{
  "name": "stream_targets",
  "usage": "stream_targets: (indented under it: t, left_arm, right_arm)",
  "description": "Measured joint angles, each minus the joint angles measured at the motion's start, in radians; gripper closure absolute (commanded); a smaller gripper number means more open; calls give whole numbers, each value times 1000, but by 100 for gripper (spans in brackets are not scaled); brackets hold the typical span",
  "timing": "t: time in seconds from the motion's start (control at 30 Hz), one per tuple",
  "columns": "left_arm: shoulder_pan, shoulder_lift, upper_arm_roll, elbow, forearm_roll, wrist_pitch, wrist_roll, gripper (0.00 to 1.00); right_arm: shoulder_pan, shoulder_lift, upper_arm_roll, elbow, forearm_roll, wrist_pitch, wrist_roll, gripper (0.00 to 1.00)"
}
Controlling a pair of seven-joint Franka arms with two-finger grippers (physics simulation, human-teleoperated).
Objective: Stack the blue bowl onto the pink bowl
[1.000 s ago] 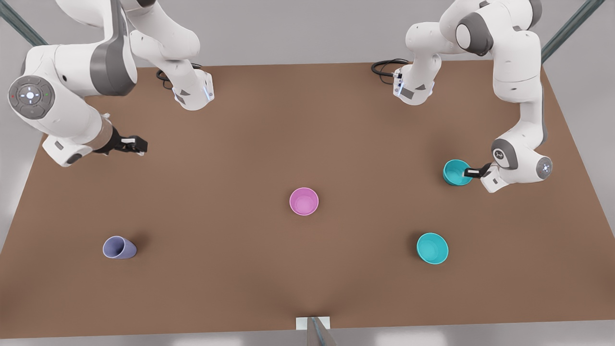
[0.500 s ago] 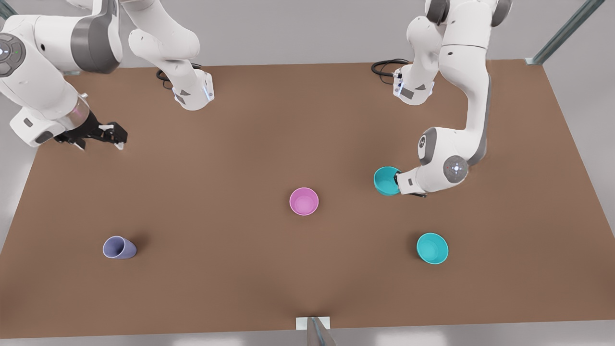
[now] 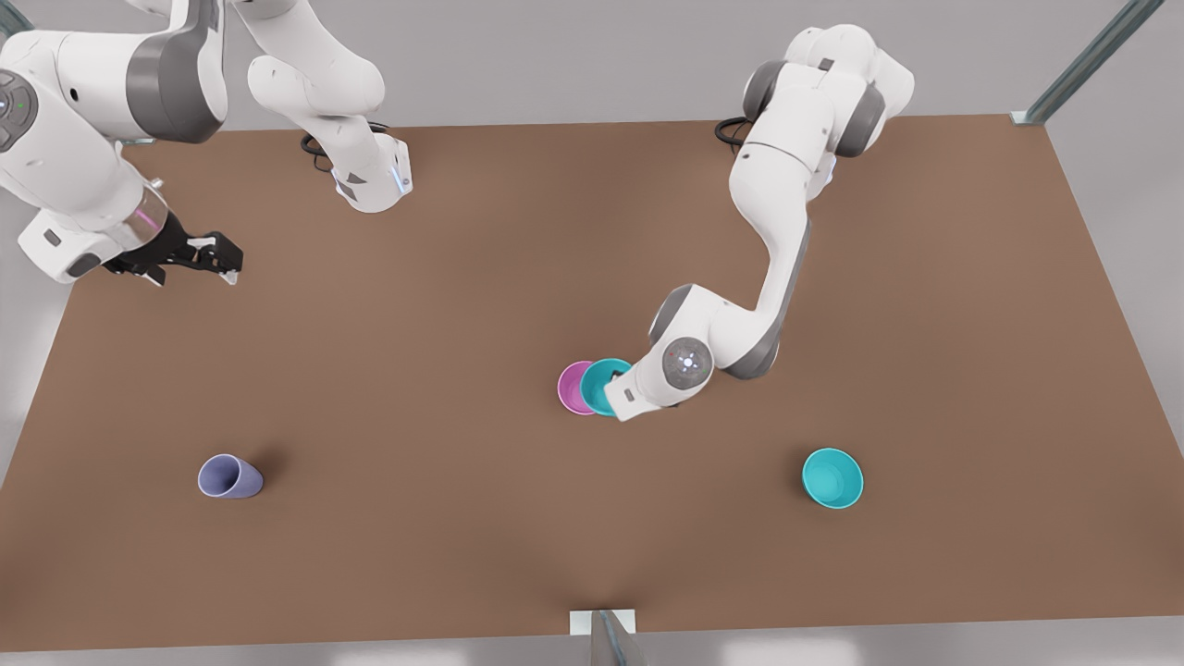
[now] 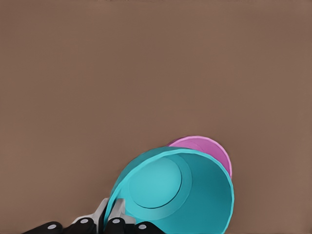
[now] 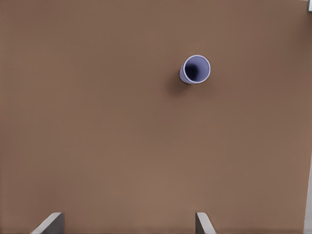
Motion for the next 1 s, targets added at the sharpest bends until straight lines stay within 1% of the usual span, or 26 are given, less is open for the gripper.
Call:
stream_targets:
  t: [0.1,0.17,0.5,1.0]
  left_arm:
    - [-1,52,-21,81,-6,-6,-93,79]
    - [-1,70,-26,99,-8,-8,-147,79]
    - [1,81,-49,92,-18,-67,-341,79]
    - [-24,100,-59,92,-20,-83,-495,79]
  right_arm:
    - [-4,3,1,-1,4,-1,-5,0]
    - [-5,5,1,-2,9,-1,-7,0]
    - [-1,7,1,-24,28,-3,-16,0]
    - [19,9,2,-51,35,-4,-18,0]
